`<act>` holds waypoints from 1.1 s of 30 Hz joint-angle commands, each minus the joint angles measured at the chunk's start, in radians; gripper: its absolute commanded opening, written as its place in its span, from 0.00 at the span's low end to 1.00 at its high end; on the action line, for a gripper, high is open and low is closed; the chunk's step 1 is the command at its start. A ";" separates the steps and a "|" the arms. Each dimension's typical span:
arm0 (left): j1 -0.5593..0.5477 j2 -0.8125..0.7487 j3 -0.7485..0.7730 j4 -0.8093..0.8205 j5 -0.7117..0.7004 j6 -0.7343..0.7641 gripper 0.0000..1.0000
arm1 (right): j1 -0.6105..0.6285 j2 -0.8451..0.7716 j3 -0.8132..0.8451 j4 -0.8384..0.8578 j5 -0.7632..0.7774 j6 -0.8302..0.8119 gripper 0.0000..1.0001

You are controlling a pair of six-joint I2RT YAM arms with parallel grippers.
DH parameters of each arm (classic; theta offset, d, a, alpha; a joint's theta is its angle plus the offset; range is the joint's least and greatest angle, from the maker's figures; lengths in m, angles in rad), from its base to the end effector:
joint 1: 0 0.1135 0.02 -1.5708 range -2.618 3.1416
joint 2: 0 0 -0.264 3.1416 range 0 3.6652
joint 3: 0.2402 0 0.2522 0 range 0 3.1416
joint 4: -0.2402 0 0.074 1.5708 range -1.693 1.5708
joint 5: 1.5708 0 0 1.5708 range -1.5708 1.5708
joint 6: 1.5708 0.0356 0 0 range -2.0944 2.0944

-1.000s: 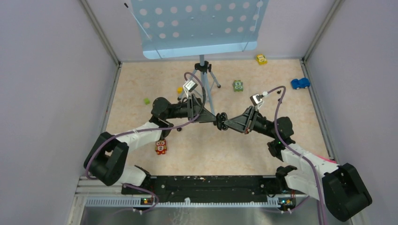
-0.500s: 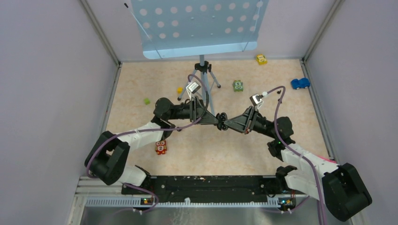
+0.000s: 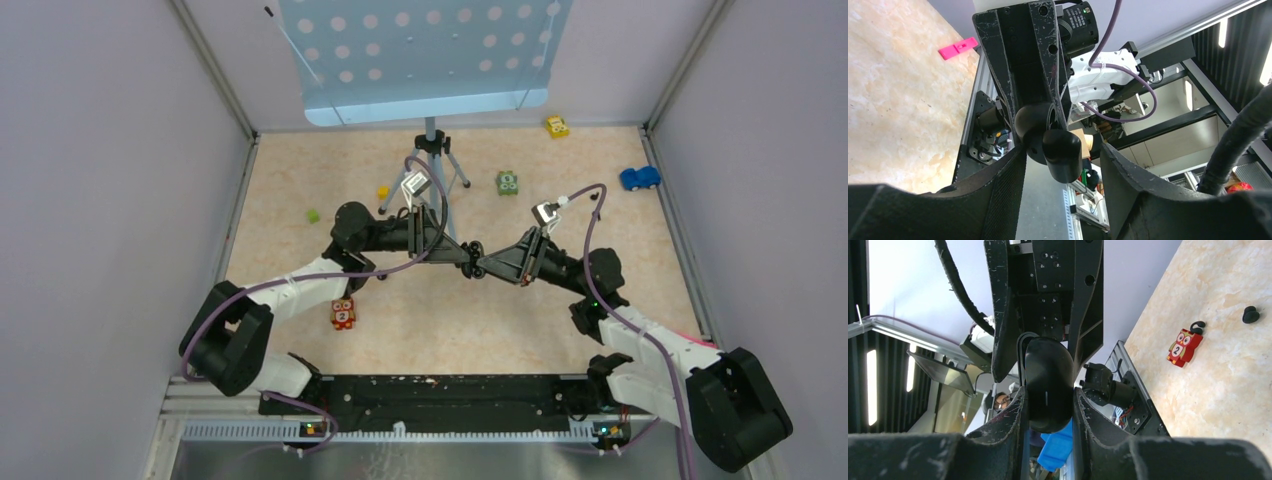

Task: Insert the wireless bluetooth earbuds into the charging case
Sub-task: Pass from the right arm to the left

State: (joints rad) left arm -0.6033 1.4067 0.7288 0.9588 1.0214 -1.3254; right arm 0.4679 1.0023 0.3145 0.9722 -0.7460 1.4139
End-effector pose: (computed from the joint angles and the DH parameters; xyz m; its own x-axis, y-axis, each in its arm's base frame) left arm 0.2251 -0.1920 0.2927 -0.8865 -0.0043 -0.4628 0.4573 -0.1611 -0.8746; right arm 0.1688 0.1124 0.2549 -0.8623 0.3770 -0.3381 -0.3899 -0.0685 0.9183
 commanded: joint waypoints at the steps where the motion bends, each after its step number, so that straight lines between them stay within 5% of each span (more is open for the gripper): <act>1: -0.007 -0.027 0.037 0.008 -0.002 0.032 0.58 | -0.009 -0.008 0.050 0.033 0.005 -0.023 0.00; 12: -0.016 -0.039 0.041 -0.055 -0.014 0.066 0.38 | -0.009 0.038 0.044 0.053 0.014 -0.020 0.00; 20: -0.016 -0.047 0.037 -0.072 -0.035 0.075 0.10 | -0.009 0.062 0.037 0.036 0.026 -0.025 0.00; 25: -0.016 -0.038 0.040 -0.076 -0.026 0.069 0.49 | -0.008 0.043 0.031 0.019 0.037 -0.031 0.00; 27: -0.016 -0.037 0.035 -0.058 -0.029 0.048 0.57 | -0.008 0.041 0.031 0.020 0.037 -0.029 0.00; 33: -0.013 0.002 -0.026 0.181 -0.037 -0.132 0.56 | -0.009 0.043 0.032 0.023 0.028 -0.027 0.00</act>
State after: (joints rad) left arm -0.6052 1.3983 0.7181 0.9146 0.9894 -1.3460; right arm 0.4553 1.0534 0.3164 0.9810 -0.7200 1.3991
